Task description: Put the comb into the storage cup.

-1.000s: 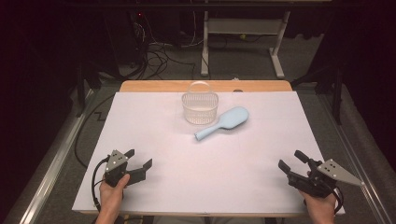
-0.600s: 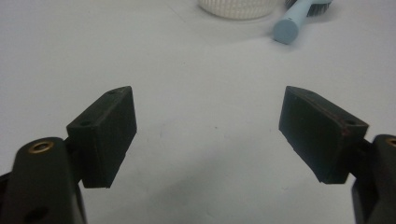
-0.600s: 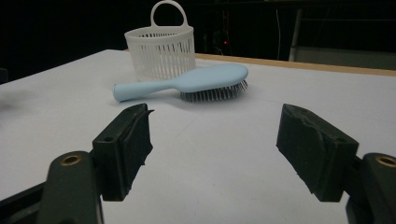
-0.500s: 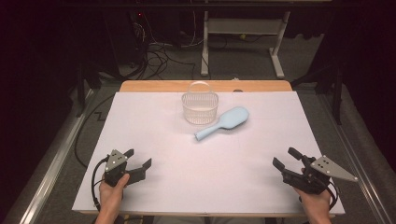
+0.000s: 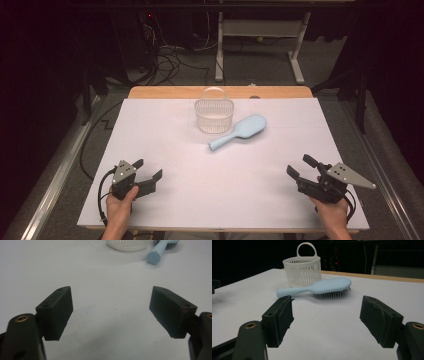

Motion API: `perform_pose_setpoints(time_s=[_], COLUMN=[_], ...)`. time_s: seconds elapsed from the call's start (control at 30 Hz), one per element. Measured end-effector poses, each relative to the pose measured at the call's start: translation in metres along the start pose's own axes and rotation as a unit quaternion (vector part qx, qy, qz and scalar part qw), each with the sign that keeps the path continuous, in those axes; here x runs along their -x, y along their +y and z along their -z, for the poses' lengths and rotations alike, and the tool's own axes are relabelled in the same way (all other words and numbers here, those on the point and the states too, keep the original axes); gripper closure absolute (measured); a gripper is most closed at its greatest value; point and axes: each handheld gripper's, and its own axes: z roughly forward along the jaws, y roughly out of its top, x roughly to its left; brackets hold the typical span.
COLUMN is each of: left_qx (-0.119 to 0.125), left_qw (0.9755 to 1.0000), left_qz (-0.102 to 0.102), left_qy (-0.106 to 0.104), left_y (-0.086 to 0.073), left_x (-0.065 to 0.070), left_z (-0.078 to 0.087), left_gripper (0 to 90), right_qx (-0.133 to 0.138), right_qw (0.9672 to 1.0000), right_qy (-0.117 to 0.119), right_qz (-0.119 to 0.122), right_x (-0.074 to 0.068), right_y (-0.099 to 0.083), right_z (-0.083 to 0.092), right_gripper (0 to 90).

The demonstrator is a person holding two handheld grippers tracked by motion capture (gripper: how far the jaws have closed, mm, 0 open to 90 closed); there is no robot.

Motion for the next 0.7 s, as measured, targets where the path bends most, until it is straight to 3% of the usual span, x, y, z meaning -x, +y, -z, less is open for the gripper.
perform_pose_setpoints(time_s=[0.7], left_qx=[0.016], left_qw=[0.9999], left_qz=[0.001], left_qy=[-0.006], left_y=[0.000], left_x=[0.000], left_z=[0.001], left_gripper=[20.0], right_qx=[-0.005], right_qw=[0.9998], right_qy=[0.019], right_qz=[0.003], right_x=[-0.009], right_y=[0.008], right_z=[-0.024], right_gripper=[28.3])
